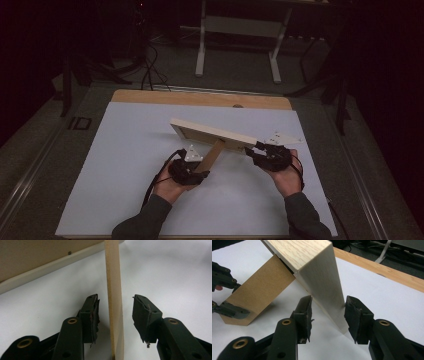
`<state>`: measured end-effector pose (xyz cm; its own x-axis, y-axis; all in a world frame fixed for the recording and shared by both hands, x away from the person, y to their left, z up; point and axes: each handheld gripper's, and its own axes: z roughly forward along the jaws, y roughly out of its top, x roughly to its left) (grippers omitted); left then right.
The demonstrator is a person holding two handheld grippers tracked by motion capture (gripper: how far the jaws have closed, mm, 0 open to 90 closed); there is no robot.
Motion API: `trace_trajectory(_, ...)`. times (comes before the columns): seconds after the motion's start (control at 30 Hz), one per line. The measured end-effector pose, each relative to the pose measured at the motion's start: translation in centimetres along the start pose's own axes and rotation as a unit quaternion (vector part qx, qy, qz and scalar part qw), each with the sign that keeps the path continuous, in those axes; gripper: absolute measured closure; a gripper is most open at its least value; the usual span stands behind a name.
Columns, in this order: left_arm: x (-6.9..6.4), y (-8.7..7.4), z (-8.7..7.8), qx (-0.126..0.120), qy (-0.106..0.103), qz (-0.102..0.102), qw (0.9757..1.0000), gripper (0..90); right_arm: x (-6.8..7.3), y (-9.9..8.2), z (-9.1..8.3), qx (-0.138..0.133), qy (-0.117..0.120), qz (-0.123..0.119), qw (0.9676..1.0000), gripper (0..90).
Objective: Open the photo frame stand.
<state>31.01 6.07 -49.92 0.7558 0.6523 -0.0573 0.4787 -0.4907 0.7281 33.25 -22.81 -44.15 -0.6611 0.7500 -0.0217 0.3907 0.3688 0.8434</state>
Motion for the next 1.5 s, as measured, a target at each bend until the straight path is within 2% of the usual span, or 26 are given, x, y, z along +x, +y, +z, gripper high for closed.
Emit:
trace_trajectory(0.5,0.3,0.0,-0.9,-0.024,-0.006,-0.020,0.9995,54.7,-0.1,-0.5,0.3,0.004,0.007,0.014,0.9999,53.2)
trace_trajectory(0.63,0.4,0.0,-1.1,-0.026,-0.007,-0.020,0.9994,54.7,-0.2,-0.8,0.4,0.008,0.008,0.016,0.9998,53.2)
trace_trajectory(0.7,0.6,0.1,-1.6,-0.037,-0.013,-0.030,0.9988,54.8,-0.2,-1.0,0.4,0.011,0.010,0.020,0.9997,53.1)
trace_trajectory(0.8,0.6,0.2,-2.0,-0.047,-0.017,-0.035,0.9981,54.7,-0.2,-1.2,0.4,0.014,0.012,0.021,0.9996,53.1)
trace_trajectory(1.5,1.8,0.3,-3.8,-0.074,-0.008,-0.055,0.9957,54.9,-0.6,-2.0,0.5,0.026,0.017,0.021,0.9993,53.2)
